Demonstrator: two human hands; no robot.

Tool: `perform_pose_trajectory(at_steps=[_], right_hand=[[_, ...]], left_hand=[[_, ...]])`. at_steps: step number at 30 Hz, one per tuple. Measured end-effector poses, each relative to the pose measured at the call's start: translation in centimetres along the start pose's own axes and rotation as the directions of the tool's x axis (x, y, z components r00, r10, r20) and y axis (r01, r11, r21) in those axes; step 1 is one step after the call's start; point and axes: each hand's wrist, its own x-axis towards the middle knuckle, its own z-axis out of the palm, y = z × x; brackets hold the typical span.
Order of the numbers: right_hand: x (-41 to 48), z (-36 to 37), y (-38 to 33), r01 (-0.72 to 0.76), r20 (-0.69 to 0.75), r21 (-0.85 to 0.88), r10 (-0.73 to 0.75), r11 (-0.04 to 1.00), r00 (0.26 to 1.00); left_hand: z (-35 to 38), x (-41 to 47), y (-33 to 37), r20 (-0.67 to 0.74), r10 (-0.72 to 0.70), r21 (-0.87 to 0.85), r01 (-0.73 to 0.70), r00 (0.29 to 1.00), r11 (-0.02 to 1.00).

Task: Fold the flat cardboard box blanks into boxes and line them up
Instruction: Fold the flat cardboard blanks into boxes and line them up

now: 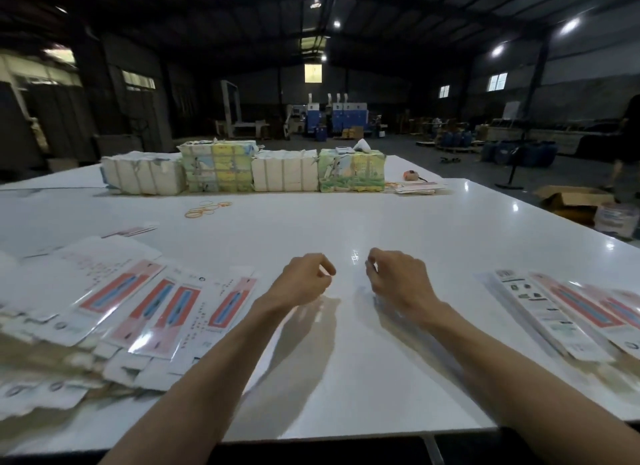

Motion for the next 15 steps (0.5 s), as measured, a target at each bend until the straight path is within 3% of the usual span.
perform_pose_trajectory(at_steps=[3,7,12,15], right_hand=[[-0.6,2.0,0.2,-0.062,0.057,0.114,0.056,0.992,0.997],[-0.5,2.5,1.1,-0.087,0.047,0.200,0.080,0.976,0.996],[-0.4,2.6,1.0,-0.071,0.053,0.271,0.059,0.960,0.997],[-0.4,2.5,1.2,-0.074,0.060,0.297,0.058,0.952,0.996]], left_hand=[[-3.9,-1.2,-1.8,-0.037,-0.165,0.246,0.169,0.986,0.954],[-8.1,-4.4,-3.9,-0.161,-0.369,0.477,0.399,0.916,0.783],[-10.3,-7.3,-6.2,-0.336,-0.543,0.585,0.622,0.770,0.521],[-10.6,-7.8,-7.2,-0.307,-0.576,0.609,0.622,0.758,0.493]])
